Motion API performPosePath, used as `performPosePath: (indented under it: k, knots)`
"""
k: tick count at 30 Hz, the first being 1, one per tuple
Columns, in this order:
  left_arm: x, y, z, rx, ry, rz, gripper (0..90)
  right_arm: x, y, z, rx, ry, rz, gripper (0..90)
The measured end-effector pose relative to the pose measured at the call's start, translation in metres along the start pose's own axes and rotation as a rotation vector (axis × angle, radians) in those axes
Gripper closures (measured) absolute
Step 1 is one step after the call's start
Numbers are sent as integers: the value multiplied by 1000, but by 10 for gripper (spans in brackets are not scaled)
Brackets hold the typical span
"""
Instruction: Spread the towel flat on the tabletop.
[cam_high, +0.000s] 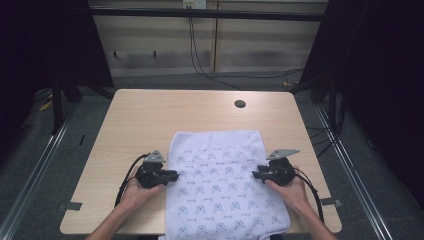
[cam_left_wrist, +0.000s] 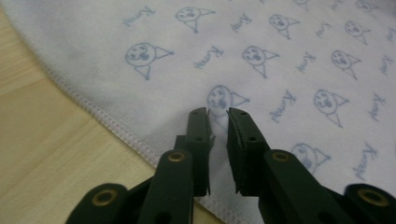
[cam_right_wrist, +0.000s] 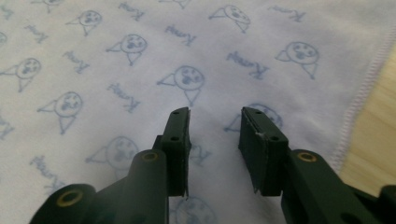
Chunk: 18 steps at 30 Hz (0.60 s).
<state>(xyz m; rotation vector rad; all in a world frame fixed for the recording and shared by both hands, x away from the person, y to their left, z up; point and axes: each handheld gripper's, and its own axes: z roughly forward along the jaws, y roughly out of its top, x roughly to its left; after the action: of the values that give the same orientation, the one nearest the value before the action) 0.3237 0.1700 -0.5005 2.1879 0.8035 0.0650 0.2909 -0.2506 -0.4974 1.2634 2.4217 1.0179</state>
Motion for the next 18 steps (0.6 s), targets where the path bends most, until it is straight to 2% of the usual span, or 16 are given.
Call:
performPosePath:
  k: [3,5,6,8,9,10,12,14,15,16,18]
  knots:
    - [4,-1,-1,-2,17,-10,826,7,3,4,2,27,-16,632]
    - [7,-2,-3,-7,18,-21,842,13,3,4,7,58,-26,684]
    - [9,-2,-4,-6,21,-20,852,17,2,4,14,51,-47,704]
    - [12,-3,-4,-15,5,-28,867,21,1,3,13,31,-64,822]
    - [12,-4,-4,-15,2,-31,868,20,-1,2,4,17,-69,852]
    - [12,-4,-4,-17,-1,-30,867,18,-2,2,-3,26,-66,870]
    - [12,-5,-5,-16,-2,-21,864,15,-1,1,3,-3,-65,873]
    - [12,-4,-2,-28,3,-20,864,5,-1,3,-17,10,-37,872]
    - [12,-3,-1,-32,11,-15,865,-3,0,5,-32,13,-7,871]
    - [13,-1,0,-32,16,-24,868,-6,2,6,-30,16,8,870]
    - [17,4,2,-18,49,-15,876,-12,7,12,-34,35,27,858]
